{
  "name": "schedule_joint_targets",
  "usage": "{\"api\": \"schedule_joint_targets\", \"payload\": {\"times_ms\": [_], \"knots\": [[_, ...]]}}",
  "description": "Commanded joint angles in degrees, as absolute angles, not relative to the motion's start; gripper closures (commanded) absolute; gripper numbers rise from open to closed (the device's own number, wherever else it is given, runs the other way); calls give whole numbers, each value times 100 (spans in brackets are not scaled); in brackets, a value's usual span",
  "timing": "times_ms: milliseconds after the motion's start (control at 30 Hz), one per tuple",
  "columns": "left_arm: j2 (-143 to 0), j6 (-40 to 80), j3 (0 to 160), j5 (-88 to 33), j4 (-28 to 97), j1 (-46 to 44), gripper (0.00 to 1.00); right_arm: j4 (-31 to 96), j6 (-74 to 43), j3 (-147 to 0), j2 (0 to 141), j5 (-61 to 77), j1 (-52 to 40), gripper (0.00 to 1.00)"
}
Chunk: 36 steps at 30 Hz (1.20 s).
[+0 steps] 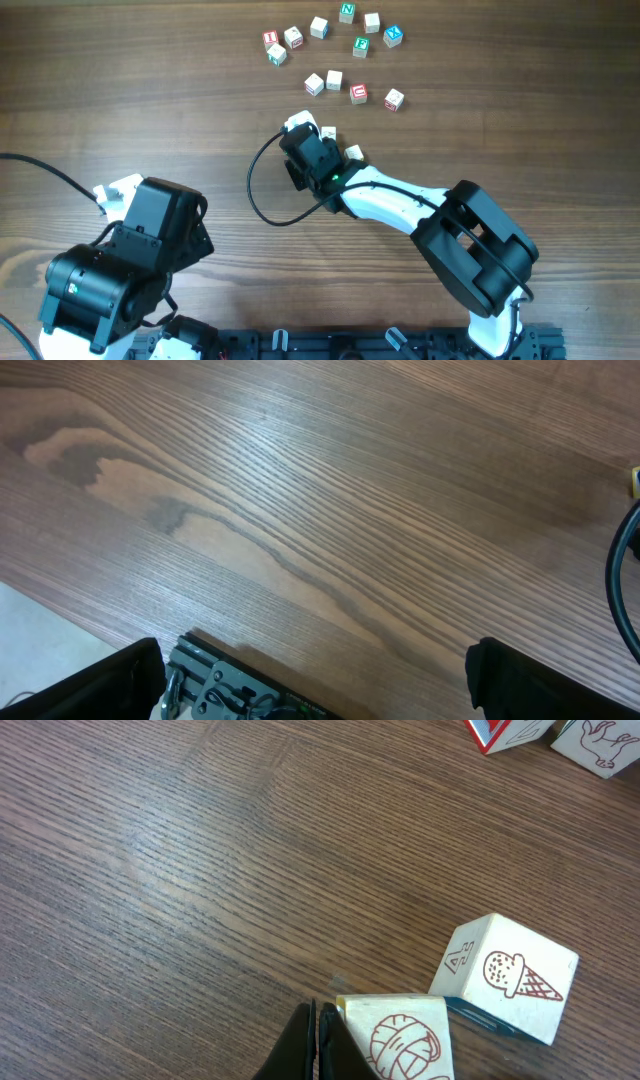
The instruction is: Form a circle
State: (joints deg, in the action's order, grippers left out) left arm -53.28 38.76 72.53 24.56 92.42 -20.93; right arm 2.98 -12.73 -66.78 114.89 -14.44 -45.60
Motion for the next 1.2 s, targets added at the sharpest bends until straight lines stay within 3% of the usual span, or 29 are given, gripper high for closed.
{"api": "schedule_joint_targets", "payload": {"times_ms": [0,733,1167], "knots": [[-5315,3970,7231,2460,9240,-2060,0,270,-1367,-6726,11594,-1564,-4539,95],[-5315,3970,7231,2460,9240,-2060,0,67,-1500,-6726,11594,-1365,-4534,95],[-5315,3970,7231,2460,9240,-2060,0,5,-1817,-6729,11555,-2530,-4523,95]]}}
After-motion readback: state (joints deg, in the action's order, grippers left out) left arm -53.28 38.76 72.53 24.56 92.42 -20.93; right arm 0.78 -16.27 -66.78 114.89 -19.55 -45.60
